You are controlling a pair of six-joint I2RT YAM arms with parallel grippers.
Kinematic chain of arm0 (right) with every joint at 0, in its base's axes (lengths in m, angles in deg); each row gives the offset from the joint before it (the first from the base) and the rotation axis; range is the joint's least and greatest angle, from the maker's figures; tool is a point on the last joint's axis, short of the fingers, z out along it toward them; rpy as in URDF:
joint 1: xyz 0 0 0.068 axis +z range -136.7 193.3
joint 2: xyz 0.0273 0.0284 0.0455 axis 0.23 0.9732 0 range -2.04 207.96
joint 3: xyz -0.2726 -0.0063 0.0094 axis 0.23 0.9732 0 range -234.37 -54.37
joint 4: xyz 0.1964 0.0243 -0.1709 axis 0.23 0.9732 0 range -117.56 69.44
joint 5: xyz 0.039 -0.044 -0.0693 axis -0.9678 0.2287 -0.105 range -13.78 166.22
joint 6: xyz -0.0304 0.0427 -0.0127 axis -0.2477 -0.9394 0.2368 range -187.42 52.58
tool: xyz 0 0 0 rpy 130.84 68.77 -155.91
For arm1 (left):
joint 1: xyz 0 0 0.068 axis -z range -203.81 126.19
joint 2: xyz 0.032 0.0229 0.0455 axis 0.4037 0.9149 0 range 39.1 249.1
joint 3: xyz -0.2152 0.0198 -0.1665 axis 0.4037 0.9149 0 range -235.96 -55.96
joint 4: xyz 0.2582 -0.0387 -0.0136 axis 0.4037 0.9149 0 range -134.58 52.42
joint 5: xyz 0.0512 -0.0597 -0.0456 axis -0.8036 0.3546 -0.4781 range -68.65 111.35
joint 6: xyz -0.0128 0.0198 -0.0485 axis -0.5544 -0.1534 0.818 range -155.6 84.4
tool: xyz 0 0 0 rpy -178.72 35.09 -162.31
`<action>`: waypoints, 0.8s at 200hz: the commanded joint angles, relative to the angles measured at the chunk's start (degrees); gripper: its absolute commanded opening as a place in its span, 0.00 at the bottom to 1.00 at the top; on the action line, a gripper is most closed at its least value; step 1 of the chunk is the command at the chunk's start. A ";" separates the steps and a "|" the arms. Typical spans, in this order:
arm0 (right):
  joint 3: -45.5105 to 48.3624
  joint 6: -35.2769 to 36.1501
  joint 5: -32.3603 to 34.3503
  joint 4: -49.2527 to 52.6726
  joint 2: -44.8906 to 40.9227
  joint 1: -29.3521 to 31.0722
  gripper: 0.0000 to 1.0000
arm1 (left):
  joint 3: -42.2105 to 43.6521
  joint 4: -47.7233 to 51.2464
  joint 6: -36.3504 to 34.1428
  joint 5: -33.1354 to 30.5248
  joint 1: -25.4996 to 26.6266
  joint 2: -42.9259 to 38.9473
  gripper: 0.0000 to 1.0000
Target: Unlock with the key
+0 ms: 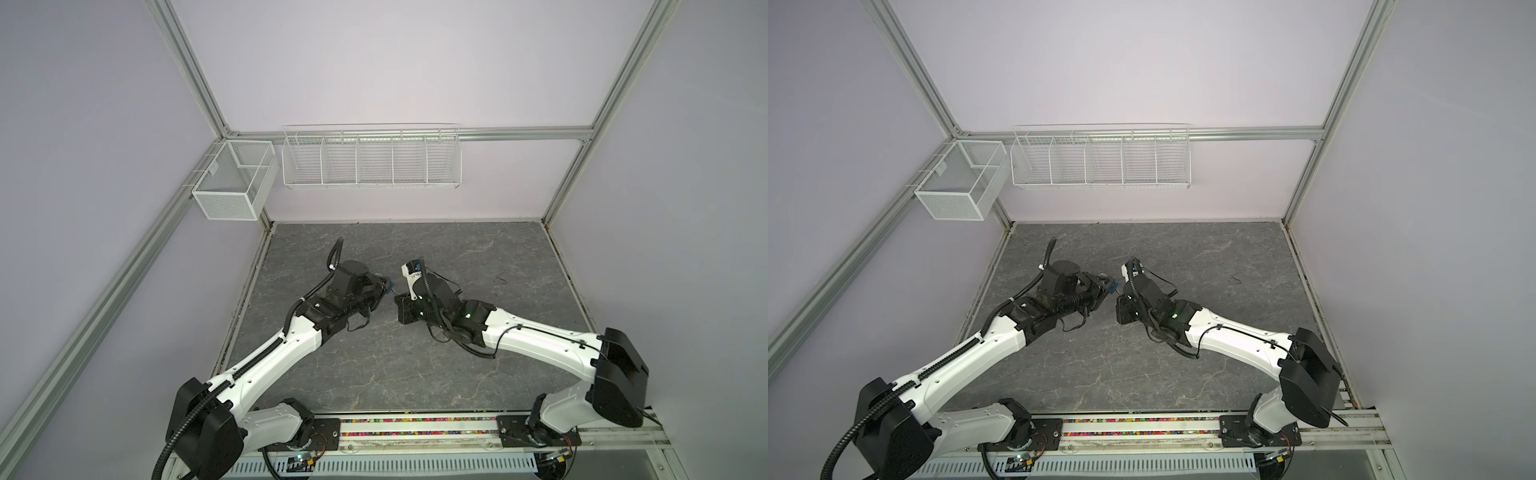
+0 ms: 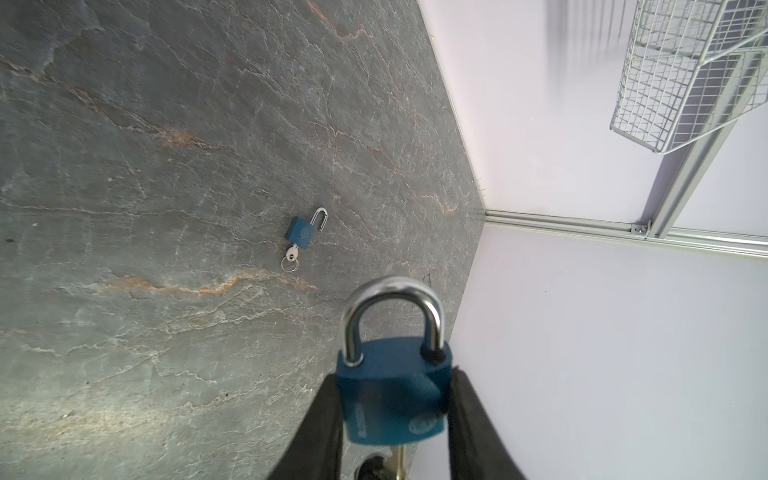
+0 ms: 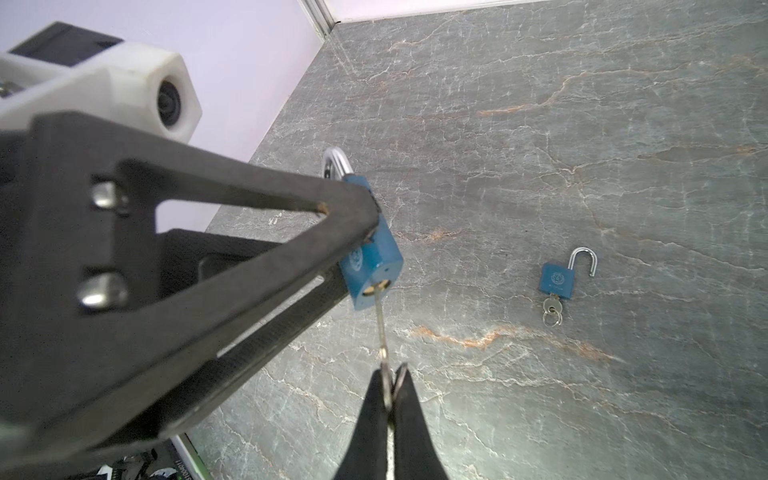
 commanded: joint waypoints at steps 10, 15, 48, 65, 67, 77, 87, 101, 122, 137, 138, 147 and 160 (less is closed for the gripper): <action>-1.67 -1.16 0.91 -15.51 -0.74 0.34 0.06 | 1.57 1.57 0.35 10.87 2.34 0.18 0.00; -1.51 -1.56 0.17 -15.21 -0.66 0.29 0.06 | 1.52 1.99 -0.10 10.33 2.04 0.03 0.00; 2.35 -6.64 -4.60 -12.95 -1.51 0.48 0.06 | 2.13 6.23 -3.66 6.17 -1.06 -0.26 0.00; 4.60 -8.90 -7.45 -12.77 -1.35 0.92 0.06 | 3.69 6.69 -4.53 3.94 -2.38 -0.33 0.00; 4.93 -9.10 -7.70 -12.80 -1.42 0.95 0.06 | 3.85 6.97 -4.71 3.58 -2.43 -0.28 0.00; 6.35 -9.94 -8.24 -12.59 -1.66 1.36 0.06 | 4.63 7.43 -5.35 2.94 -3.30 -0.33 0.00; 7.51 -10.40 -8.10 -11.67 -2.23 1.62 0.06 | 5.62 7.16 -6.39 2.48 -4.12 -0.18 0.00; 9.25 -11.25 -8.19 -11.34 -2.68 1.65 0.06 | 6.24 8.31 -7.50 3.13 -5.40 0.78 0.00; 10.11 -11.94 -10.46 -10.74 -1.84 1.66 0.06 | 6.81 8.96 -8.69 2.49 -6.30 1.93 0.00; 11.95 -13.29 -11.27 -12.43 -1.96 1.65 0.06 | 6.14 11.99 -10.99 0.02 -6.31 3.24 0.00; 12.04 -13.32 -11.30 -12.49 -1.97 1.63 0.06 | 6.05 12.30 -11.24 -0.20 -6.31 3.33 0.00; 12.61 -13.67 -11.40 -12.66 -2.28 1.64 0.06 | 5.10 14.69 -13.42 -1.50 -6.31 4.72 0.00; 12.76 -14.18 -11.31 -12.45 -2.58 1.66 0.06 | 4.10 17.70 -14.91 -2.63 -6.64 7.39 0.00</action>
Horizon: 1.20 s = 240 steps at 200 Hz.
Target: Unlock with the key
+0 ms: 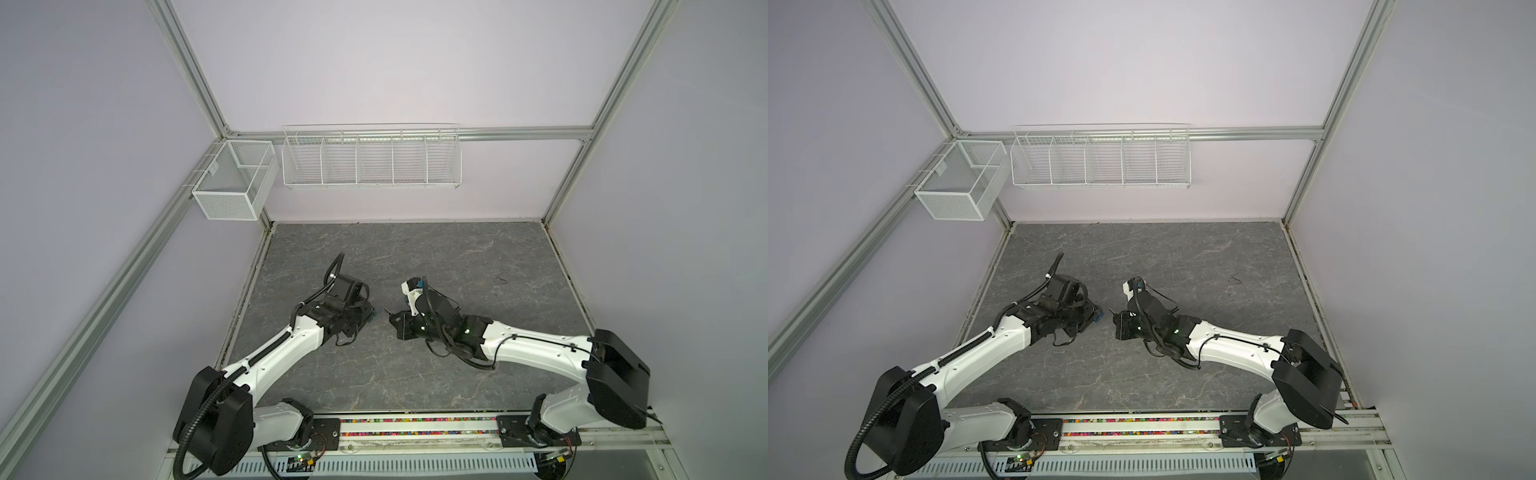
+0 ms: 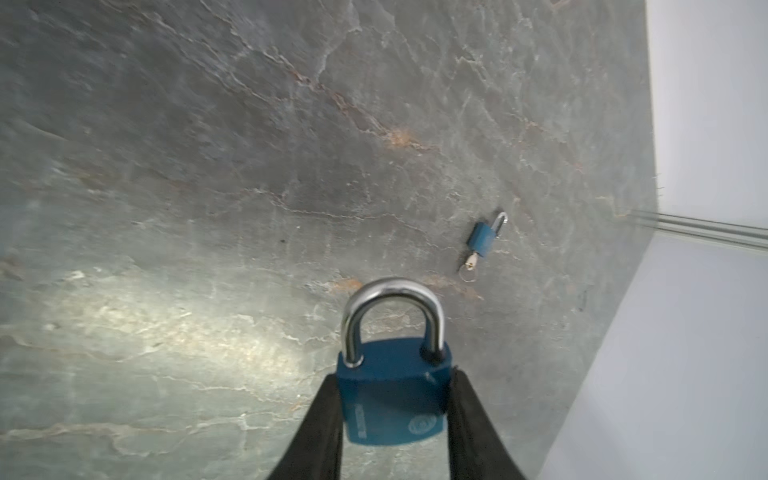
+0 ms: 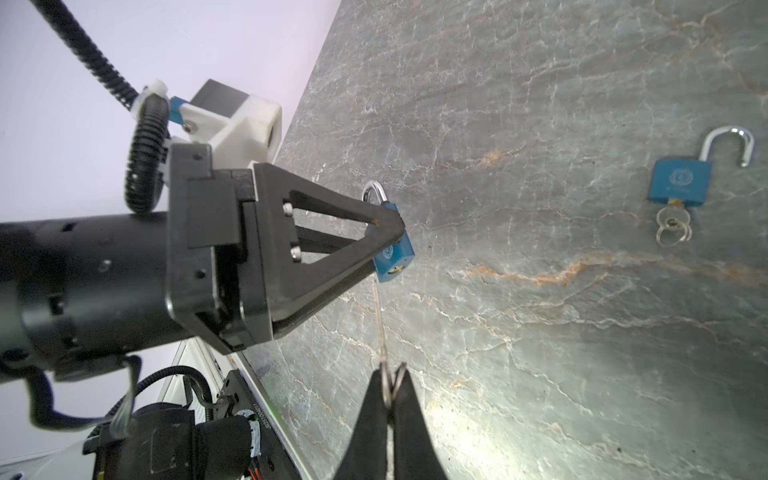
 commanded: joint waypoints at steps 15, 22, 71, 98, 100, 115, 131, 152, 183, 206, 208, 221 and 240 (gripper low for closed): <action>3.36 -3.06 -1.48 -2.42 -2.37 0.10 0.06 | -3.75 8.47 -8.66 -3.47 -0.70 7.16 0.00; 3.69 -3.17 -1.41 -2.46 -2.50 0.12 0.06 | -4.65 9.61 -9.88 -3.23 -0.78 9.06 0.00; 5.20 -3.86 -1.01 -2.48 -3.38 -0.01 0.06 | -8.95 12.28 -19.71 -3.08 -0.79 19.14 0.00; 5.54 -4.04 -0.41 -1.97 -3.95 -0.34 0.06 | -9.23 12.38 -22.24 -2.25 -0.78 21.23 0.00; 5.54 -4.01 -0.40 -1.90 -3.98 -0.29 0.06 | -9.28 12.40 -22.38 -2.05 -0.74 21.42 0.00; 5.51 -4.04 -0.37 -1.73 -3.96 -0.50 0.06 | -9.46 12.85 -23.24 -1.33 -0.72 22.65 0.00; 5.50 -3.95 -0.37 -1.61 -3.93 -0.62 0.06 | -9.05 13.07 -23.53 -1.08 -0.70 22.68 0.16; 5.50 -3.90 -0.47 -1.44 -3.81 -0.84 0.06 | -8.57 13.54 -23.19 -1.57 -0.36 21.59 0.40; 5.43 -4.12 -0.74 -1.59 -3.55 -1.23 0.06 | -8.37 13.47 -21.36 -2.95 0.71 21.70 0.53; 5.58 -4.30 -1.00 -1.84 -3.30 -1.25 0.06 | -8.03 12.53 -20.04 -3.60 1.32 22.38 0.55; 5.62 -4.30 -1.01 -1.85 -3.32 -1.31 0.06 | -7.95 12.37 -19.96 -3.46 1.37 22.49 0.55; 5.66 -4.49 -1.17 -1.64 -3.38 -1.33 0.06 | -7.69 11.94 -19.84 -3.14 1.79 22.91 0.55; 5.95 -4.76 -1.17 -1.64 -3.64 -1.33 0.06 | -8.60 14.09 -19.67 -5.39 3.78 23.34 0.54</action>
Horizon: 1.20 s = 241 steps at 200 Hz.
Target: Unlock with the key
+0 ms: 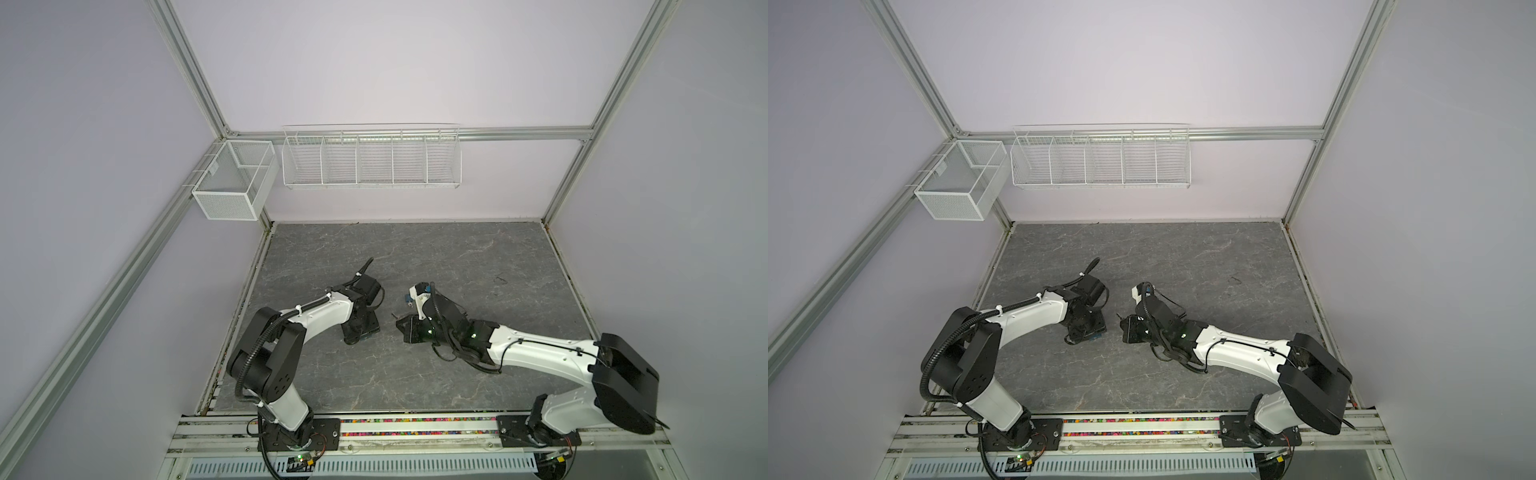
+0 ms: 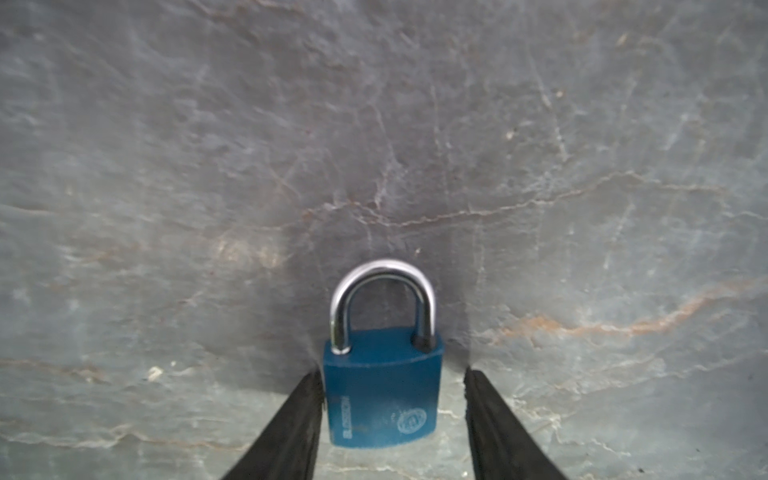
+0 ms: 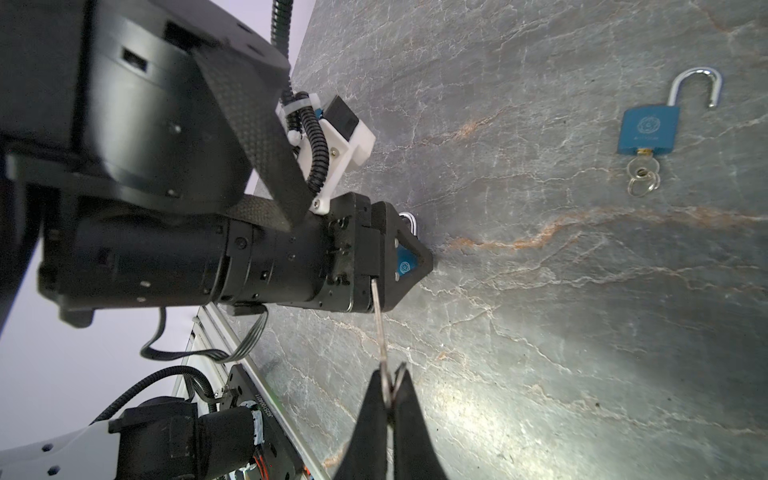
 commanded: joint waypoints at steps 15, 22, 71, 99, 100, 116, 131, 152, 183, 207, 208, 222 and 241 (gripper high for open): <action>1.84 -2.11 -0.41 -0.89 -0.78 -0.38 0.06 | 0.50 1.74 1.20 -2.16 2.31 2.11 0.50; 2.04 -2.39 -0.62 -1.31 -0.62 -0.40 0.06 | 0.76 1.46 1.35 -2.09 2.25 2.71 0.48; 2.81 -4.31 -2.07 -2.17 -1.05 -0.69 0.06 | 0.06 1.47 0.81 -3.37 2.25 5.62 0.25; 3.62 -6.19 -2.61 -2.60 -1.79 -0.89 0.06 | -1.29 2.04 1.78 -3.85 2.25 3.27 0.03; 3.64 -6.23 -2.60 -2.60 -1.81 -0.92 0.06 | -1.45 2.10 1.84 -3.84 2.25 3.12 0.03; 4.06 -8.47 -3.15 -3.30 -1.87 -0.95 0.06 | -3.33 2.61 3.68 -4.17 2.09 0.51 0.00; 5.75 -11.32 -4.38 -6.93 -1.76 -0.96 0.06 | -4.83 1.47 6.86 -2.47 1.26 -3.01 0.00; 7.59 -14.83 -4.98 -11.50 -1.34 -0.78 0.06 | -6.88 0.72 11.91 -2.62 0.94 -8.16 0.00; 8.50 -17.08 -3.07 -18.10 -0.03 0.39 0.06 | -8.36 -1.43 19.18 -0.19 0.51 -13.98 0.00; 7.12 -16.91 -1.63 -22.08 2.02 0.85 0.06 | -7.12 -6.10 22.74 3.05 0.23 -17.77 0.00; 7.02 -16.86 -1.54 -22.02 2.11 0.87 0.06 | -7.04 -6.37 22.82 3.17 0.23 -17.86 0.00; 6.02 -17.14 0.10 -22.24 3.15 0.82 0.06 | -6.87 -6.91 24.66 3.73 0.15 -19.76 0.00; 3.82 -15.04 0.75 -22.74 4.06 0.91 0.06 | -6.96 -6.41 25.31 3.60 0.15 -21.76 0.00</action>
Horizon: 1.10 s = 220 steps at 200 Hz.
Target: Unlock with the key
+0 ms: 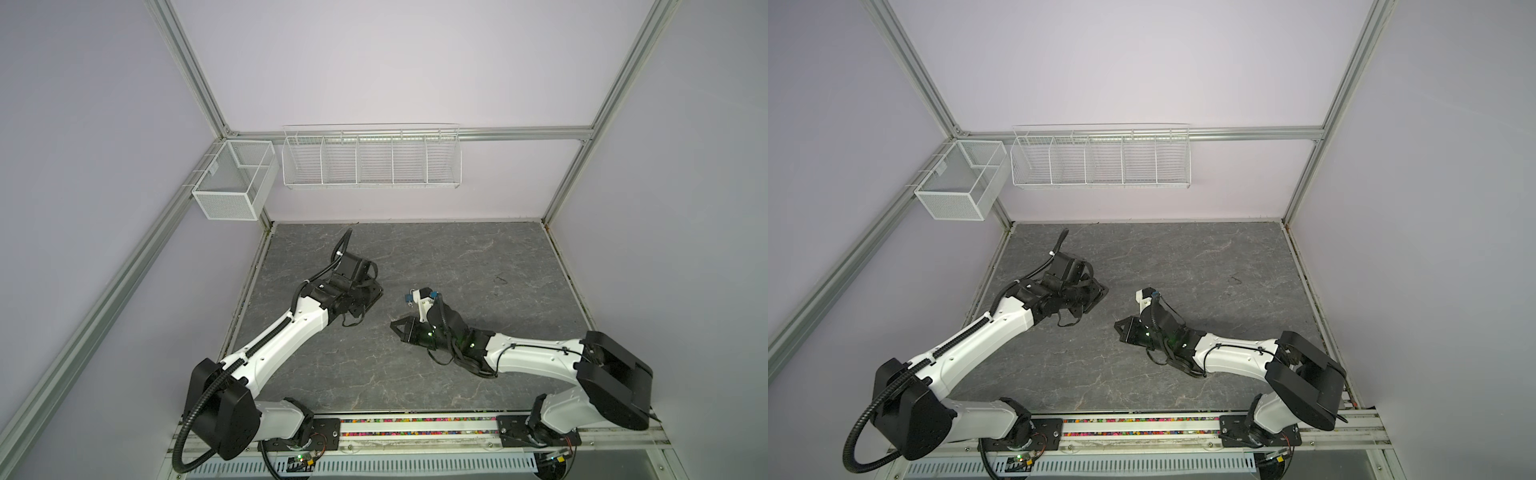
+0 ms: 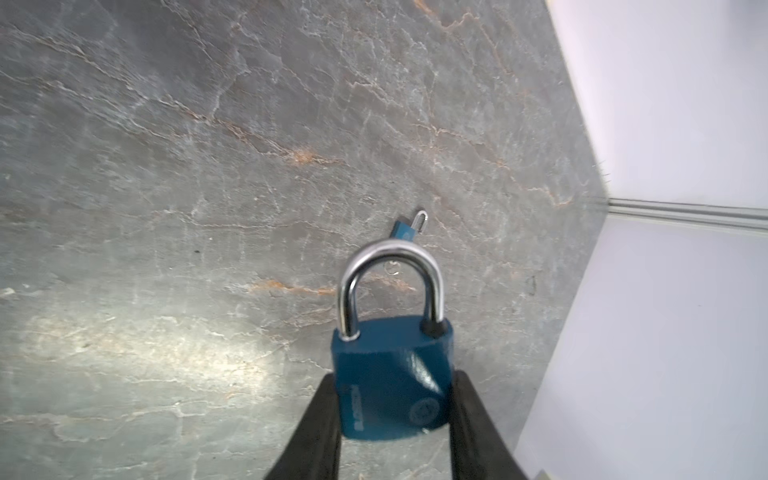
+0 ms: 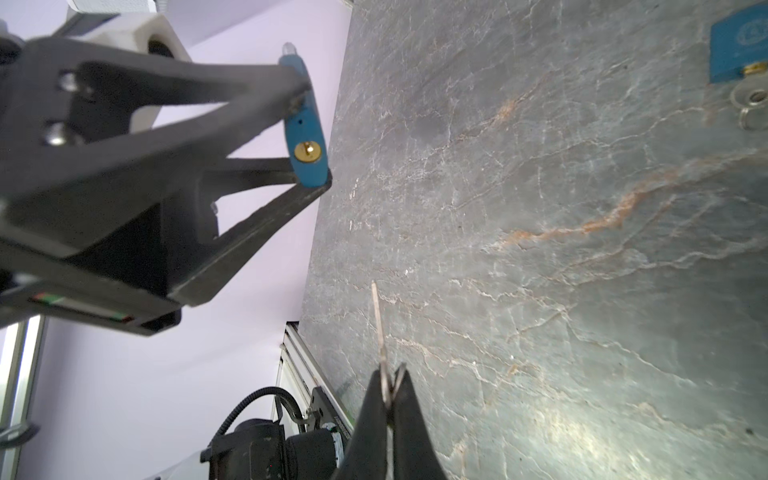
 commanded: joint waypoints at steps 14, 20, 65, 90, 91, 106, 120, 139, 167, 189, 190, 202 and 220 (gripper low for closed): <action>-4.83 2.59 4.75 -0.27 1.33 0.87 0.06 | 0.49 -1.38 4.98 1.82 -0.45 -3.81 0.00; -4.92 3.08 5.96 0.34 1.09 0.95 0.06 | 0.80 -1.39 5.58 2.06 -0.49 -4.36 0.00; -7.44 8.26 9.32 3.71 -0.39 1.58 0.06 | 2.48 -2.52 7.43 1.65 -0.52 -7.38 0.00; -8.03 8.28 10.10 4.44 -0.38 2.16 0.06 | 2.62 -3.07 7.78 0.96 -0.40 -7.73 0.00; -8.08 8.35 10.09 4.42 -0.34 2.19 0.06 | 2.63 -3.03 7.78 0.90 -0.42 -7.72 0.00; -8.86 9.22 9.38 4.71 -0.61 2.34 0.06 | 2.92 -2.88 8.30 0.19 -0.28 -7.89 0.00; -10.65 10.02 9.97 6.24 -0.73 2.77 0.06 | 3.07 -2.90 8.48 0.10 -0.20 -8.05 0.00; -11.03 10.00 10.26 6.57 -0.31 2.59 0.06 | 3.30 -3.10 8.65 -0.14 -0.18 -8.15 0.00; -12.54 10.09 8.96 6.51 0.98 2.63 0.06 | 3.81 -4.25 8.91 0.24 -0.01 -8.15 0.00; -13.11 9.62 8.80 7.08 1.55 2.34 0.06 | 3.68 -4.80 9.01 0.93 0.08 -7.84 0.00; -13.13 9.59 8.78 7.06 1.55 2.32 0.06 | 3.68 -4.78 9.01 0.89 0.08 -7.87 0.00; -13.12 9.32 8.94 7.41 1.79 2.29 0.06 | 3.85 -4.90 9.10 0.93 0.14 -8.00 0.00; -13.09 9.12 8.79 7.65 2.05 2.19 0.06 | 4.41 -5.50 9.53 1.06 0.08 -8.24 0.00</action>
